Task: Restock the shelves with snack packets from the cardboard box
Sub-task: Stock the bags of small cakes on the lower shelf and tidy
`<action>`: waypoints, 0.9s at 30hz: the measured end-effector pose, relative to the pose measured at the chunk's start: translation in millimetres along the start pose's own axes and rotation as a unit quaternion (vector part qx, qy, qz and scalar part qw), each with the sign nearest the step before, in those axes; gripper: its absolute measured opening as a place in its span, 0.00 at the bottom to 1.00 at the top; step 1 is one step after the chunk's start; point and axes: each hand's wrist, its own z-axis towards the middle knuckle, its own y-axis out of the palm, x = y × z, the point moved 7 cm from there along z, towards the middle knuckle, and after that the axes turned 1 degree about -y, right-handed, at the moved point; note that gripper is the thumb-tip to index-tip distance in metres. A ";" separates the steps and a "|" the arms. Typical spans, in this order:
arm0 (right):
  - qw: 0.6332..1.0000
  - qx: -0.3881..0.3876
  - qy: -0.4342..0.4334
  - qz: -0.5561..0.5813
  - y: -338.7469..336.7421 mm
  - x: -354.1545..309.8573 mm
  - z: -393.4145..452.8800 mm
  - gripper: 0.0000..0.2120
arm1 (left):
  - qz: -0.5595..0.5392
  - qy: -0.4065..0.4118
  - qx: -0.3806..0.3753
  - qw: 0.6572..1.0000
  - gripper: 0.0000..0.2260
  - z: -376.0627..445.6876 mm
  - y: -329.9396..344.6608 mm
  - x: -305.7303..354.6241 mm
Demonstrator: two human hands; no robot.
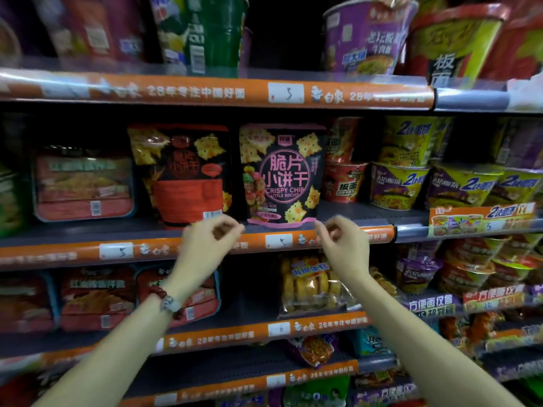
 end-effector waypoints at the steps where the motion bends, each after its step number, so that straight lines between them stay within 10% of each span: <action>1: 1.000 0.009 0.010 0.026 1.6 -6.1 6.9 0.15 | 0.009 0.009 0.062 0.998 0.02 8.7 -25.2 -2.9; 5: 0.989 -0.023 0.106 0.106 20.7 -15.0 34.5 0.35 | 0.035 -0.056 0.176 0.982 0.23 39.3 -91.3 -44.1; 10: 0.964 -0.080 0.175 0.184 44.2 -21.5 50.4 0.47 | -0.049 -0.189 0.094 0.976 0.37 56.5 -96.2 -99.4; 27: 0.968 -0.079 0.143 0.192 48.6 -25.0 54.2 0.41 | -0.128 -0.198 0.003 0.972 0.22 60.9 -92.6 -101.0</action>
